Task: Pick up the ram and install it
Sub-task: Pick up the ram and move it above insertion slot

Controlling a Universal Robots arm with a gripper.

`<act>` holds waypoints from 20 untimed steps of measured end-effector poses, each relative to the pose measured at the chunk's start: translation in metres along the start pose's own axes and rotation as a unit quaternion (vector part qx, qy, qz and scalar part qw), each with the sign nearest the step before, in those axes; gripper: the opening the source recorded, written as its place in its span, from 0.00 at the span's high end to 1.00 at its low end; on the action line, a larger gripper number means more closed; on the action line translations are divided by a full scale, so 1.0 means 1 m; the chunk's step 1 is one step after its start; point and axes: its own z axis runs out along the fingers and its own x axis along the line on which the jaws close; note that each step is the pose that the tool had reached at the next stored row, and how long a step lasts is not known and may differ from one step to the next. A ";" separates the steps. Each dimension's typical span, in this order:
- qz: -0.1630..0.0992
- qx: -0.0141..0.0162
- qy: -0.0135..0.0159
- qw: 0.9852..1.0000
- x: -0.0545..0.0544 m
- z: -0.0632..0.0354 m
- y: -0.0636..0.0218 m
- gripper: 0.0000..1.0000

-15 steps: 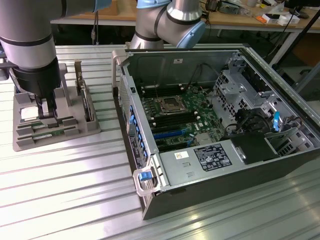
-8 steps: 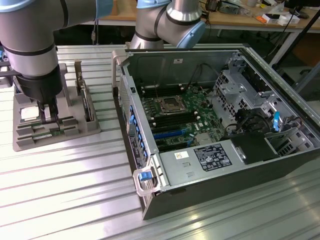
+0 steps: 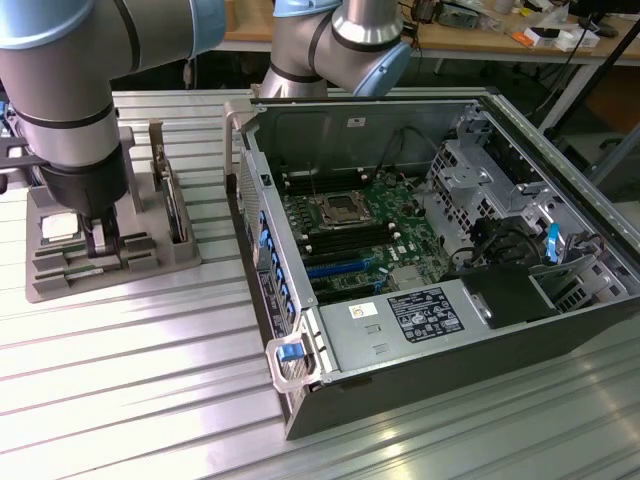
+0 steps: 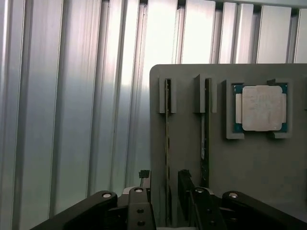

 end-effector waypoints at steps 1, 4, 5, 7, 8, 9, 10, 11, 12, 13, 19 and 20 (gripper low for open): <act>0.000 0.000 0.000 1.000 0.000 0.0020 -0.0001 0.64; 0.000 0.000 0.000 1.000 0.000 0.0085 -0.0004 0.64; 0.000 0.000 0.000 1.000 0.000 0.0107 -0.0005 0.64; 0.000 0.000 0.000 1.000 0.000 0.0142 -0.0006 0.64; 0.000 0.000 0.000 1.000 0.000 0.0164 -0.0007 0.64; 0.000 0.000 0.000 1.000 0.000 0.0184 -0.0008 0.64; 0.000 0.000 0.000 1.000 0.000 0.0196 -0.0008 0.64; 0.000 0.000 0.000 1.000 0.000 0.0211 -0.0009 0.64; 0.000 0.000 0.000 1.000 0.000 0.0234 -0.0010 0.64; 0.000 0.000 0.000 1.000 0.000 0.0254 -0.0011 0.64; 0.000 0.000 0.000 1.000 0.000 0.0315 0.0013 0.64; 0.000 0.000 0.000 1.000 -0.001 0.0315 0.0017 0.64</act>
